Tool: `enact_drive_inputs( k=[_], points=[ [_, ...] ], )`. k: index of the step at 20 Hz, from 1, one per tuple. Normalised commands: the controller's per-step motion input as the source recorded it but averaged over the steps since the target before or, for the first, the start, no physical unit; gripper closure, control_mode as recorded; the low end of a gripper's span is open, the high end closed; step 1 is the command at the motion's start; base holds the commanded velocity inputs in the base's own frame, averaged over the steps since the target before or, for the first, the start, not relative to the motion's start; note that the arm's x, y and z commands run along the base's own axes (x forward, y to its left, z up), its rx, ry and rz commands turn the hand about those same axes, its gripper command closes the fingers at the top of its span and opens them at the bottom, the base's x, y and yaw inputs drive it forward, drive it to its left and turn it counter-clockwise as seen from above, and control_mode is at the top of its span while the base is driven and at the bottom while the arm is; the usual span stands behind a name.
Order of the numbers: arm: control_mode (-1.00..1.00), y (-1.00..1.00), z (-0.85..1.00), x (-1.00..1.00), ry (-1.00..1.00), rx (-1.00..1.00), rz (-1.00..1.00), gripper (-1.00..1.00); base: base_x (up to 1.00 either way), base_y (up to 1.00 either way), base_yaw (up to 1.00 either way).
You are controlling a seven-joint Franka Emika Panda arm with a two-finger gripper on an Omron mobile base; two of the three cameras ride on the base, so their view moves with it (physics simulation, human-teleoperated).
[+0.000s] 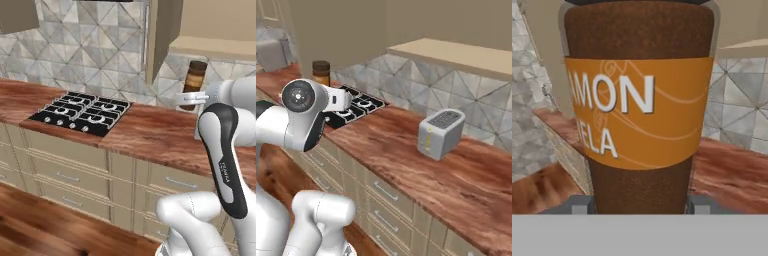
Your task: Take the cinnamon bottle from the cabinet and place it on the dining table, next to the plate with the cupcake. Then take the chocolate from the dining counter and place it on the cupcake plate.
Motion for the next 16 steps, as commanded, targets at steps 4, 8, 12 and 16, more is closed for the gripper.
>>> enact_drive_inputs(
  k=[4, 8, 12, 16],
  points=[
    [1.0, 0.0, 0.0, 0.0, 0.0, 0.0, 0.0, 1.0, -0.07, 0.0, 1.0],
    [1.0, 0.0, 0.0, 0.0, 0.0, 0.0, 0.0, 1.0, -0.02, 0.0, 1.0],
    [1.0, 0.0, 0.0, 0.0, 0.0, 0.0, 0.0, 1.0, -0.02, 0.0, 1.0],
    [1.0, 0.0, 0.0, 0.0, 0.0, 0.0, 0.0, 1.0, -0.01, 0.0, 1.0]
  ],
)
